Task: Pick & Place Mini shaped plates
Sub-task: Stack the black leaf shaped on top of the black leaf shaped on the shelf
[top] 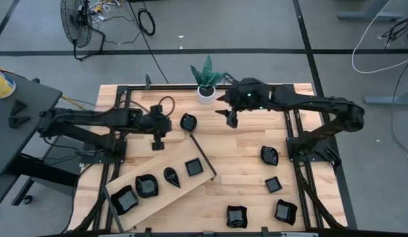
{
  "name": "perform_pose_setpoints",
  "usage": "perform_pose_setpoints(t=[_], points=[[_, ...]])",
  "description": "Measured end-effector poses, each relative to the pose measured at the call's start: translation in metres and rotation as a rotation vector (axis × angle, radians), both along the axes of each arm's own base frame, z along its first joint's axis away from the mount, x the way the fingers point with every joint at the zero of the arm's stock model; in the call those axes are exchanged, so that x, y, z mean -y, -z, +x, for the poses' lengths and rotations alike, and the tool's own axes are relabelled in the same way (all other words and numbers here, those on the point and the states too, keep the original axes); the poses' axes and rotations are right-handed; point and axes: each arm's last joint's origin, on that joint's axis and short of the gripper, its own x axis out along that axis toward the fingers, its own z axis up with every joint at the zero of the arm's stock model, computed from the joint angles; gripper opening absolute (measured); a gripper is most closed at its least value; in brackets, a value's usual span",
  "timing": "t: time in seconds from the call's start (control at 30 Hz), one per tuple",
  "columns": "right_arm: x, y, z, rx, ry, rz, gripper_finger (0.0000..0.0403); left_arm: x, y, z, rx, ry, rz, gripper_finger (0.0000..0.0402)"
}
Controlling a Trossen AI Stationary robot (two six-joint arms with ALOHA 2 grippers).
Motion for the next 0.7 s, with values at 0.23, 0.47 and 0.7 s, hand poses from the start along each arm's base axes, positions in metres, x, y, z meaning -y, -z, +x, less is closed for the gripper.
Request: perform_pose_setpoints(t=[0.23, 0.47, 0.7], points=[[-0.005, -0.022, -0.020, 0.106, 0.063, 0.094, 0.0251, -0.017, 0.030, 0.019, -0.209, 0.111, 0.072, 0.0159], [-0.007, -0.027, -0.026, 0.136, 0.089, 0.153, 0.0251, -0.039, 0.052, 0.029, -0.354, 0.341, 0.086, 0.0216], [-0.007, -0.027, -0.026, 0.131, 0.096, 0.165, 0.0251, -0.072, 0.072, 0.030, -0.424, 0.415, 0.038, 0.0227]])
